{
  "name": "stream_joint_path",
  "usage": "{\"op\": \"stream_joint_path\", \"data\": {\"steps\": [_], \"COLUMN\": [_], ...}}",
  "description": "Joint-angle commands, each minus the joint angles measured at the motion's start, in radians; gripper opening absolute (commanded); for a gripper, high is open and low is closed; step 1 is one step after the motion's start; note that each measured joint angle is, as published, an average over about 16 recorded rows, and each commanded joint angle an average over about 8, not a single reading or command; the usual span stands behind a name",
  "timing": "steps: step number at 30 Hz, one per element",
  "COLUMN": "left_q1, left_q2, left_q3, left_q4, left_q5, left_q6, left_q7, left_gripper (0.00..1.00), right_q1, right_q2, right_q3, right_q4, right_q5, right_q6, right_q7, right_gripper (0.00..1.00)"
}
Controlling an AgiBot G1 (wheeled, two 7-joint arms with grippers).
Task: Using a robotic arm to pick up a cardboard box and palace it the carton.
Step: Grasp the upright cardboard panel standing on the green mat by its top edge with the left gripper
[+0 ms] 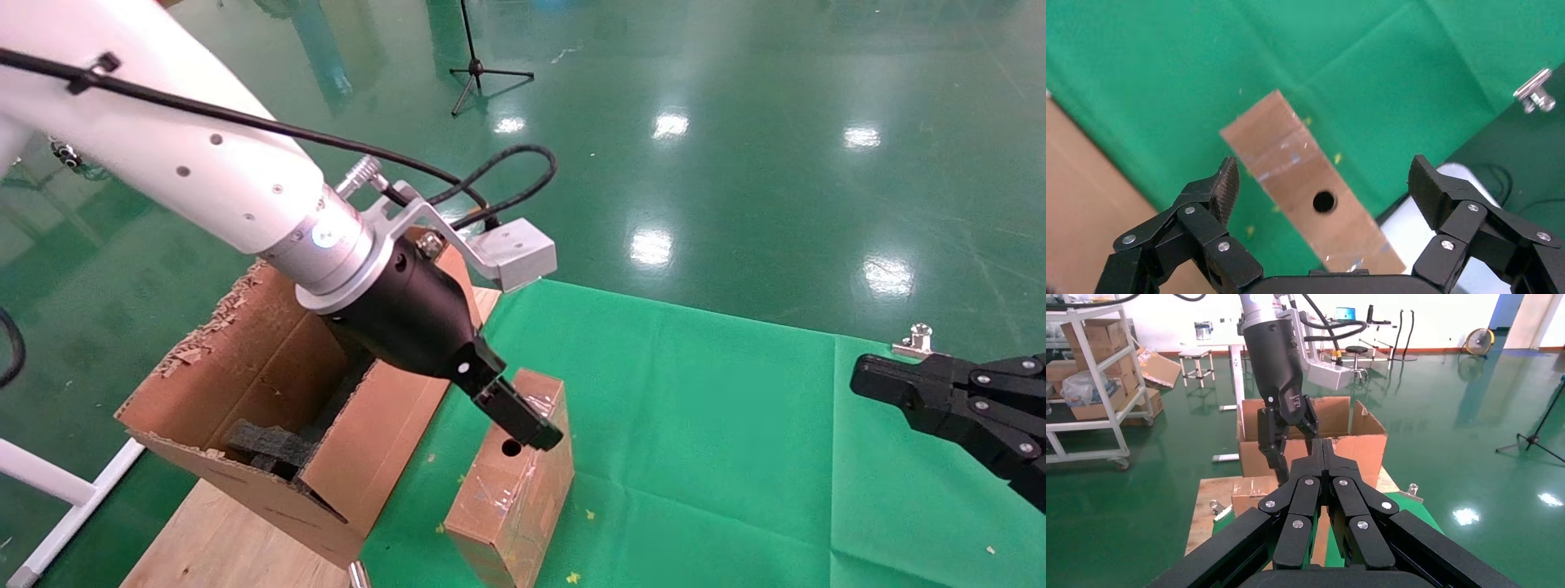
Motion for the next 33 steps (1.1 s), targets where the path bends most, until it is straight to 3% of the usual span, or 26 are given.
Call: {"op": "stream_joint_path", "data": {"steps": [1, 10, 25, 27, 31, 33], "left_q1": [-0.035, -0.098, -0.062, -0.058, -0.056, -0.057], "left_q2": [0.012, 0.071, 0.143, 0.146, 0.148, 0.147], "left_q3": [0.063, 0.242, 0.313, 0.315, 0.317, 0.317], "left_q4": [0.0, 0.0, -0.006, -0.007, -0.007, -0.007], "left_q5": [-0.014, -0.01, 0.096, 0.108, 0.116, 0.115], "left_q6": [-0.001, -0.028, -0.149, -0.159, -0.17, -0.172], "left_q7": [-0.024, -0.152, -0.31, -0.314, -0.311, -0.309], "left_gripper": [1.0, 1.0, 1.0, 1.0, 1.0, 0.8], "right_q1": [0.0, 0.0, 0.0, 0.0, 0.0, 0.0], "right_q2": [0.0, 0.0, 0.0, 0.0, 0.0, 0.0], "right_q3": [0.0, 0.0, 0.0, 0.0, 0.0, 0.0], "right_q4": [0.0, 0.0, 0.0, 0.0, 0.0, 0.0], "right_q5": [0.0, 0.0, 0.0, 0.0, 0.0, 0.0], "right_q6": [0.0, 0.0, 0.0, 0.0, 0.0, 0.0], "right_q7": [0.0, 0.0, 0.0, 0.0, 0.0, 0.0], "right_gripper": [0.0, 0.0, 0.02, 0.17, 0.66, 0.89]}}
